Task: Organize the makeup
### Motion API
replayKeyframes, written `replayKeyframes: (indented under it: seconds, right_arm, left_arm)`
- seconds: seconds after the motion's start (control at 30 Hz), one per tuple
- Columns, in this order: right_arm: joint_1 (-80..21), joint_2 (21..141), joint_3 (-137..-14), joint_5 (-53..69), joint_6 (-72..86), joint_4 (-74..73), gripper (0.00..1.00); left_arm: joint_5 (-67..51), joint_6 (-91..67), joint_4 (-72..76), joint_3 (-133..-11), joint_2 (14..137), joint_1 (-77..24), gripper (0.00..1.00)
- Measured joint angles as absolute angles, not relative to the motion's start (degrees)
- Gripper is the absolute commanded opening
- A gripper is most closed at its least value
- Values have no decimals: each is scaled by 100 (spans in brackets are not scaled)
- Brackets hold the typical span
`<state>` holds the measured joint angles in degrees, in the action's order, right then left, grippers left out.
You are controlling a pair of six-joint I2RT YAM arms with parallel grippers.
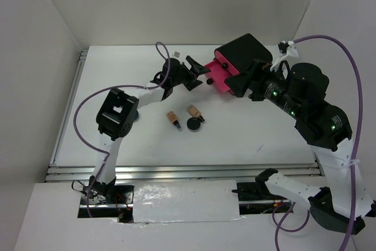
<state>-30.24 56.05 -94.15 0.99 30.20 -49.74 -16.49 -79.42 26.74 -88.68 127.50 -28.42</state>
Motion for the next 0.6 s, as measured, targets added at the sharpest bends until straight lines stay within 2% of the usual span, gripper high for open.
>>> replayKeyframes:
  seconds: [0.13, 0.27, 0.33, 0.37, 0.43, 0.6]
  right_arm:
    - [-3024, 5752, -9415, 187, 3017, -4974, 85]
    - [-3024, 5907, -9417, 331, 3011, -4969, 86]
    - [-3026, 5999, -9417, 408, 3000, -4956, 88]
    - [-3026, 6053, -9417, 454, 2993, -4936, 97]
    - [-3030, 6163, -9417, 543, 2961, -4899, 100]
    - [-3050, 6534, -9443, 757, 2910, -4829, 100]
  left_arm:
    - [-1339, -7341, 1240, -9024, 12088, -2698, 99]
    - [-220, -6611, -1608, -10595, 11942, -2475, 99]
    - [434, -6412, -2961, -11268, 11883, -2329, 100]
    - [720, -6311, -3485, -11419, 11799, -2248, 99]
    - [1184, -6235, -4366, -11351, 11548, -2071, 99]
    - [1688, -6090, -5623, -9861, 10696, -1505, 99]
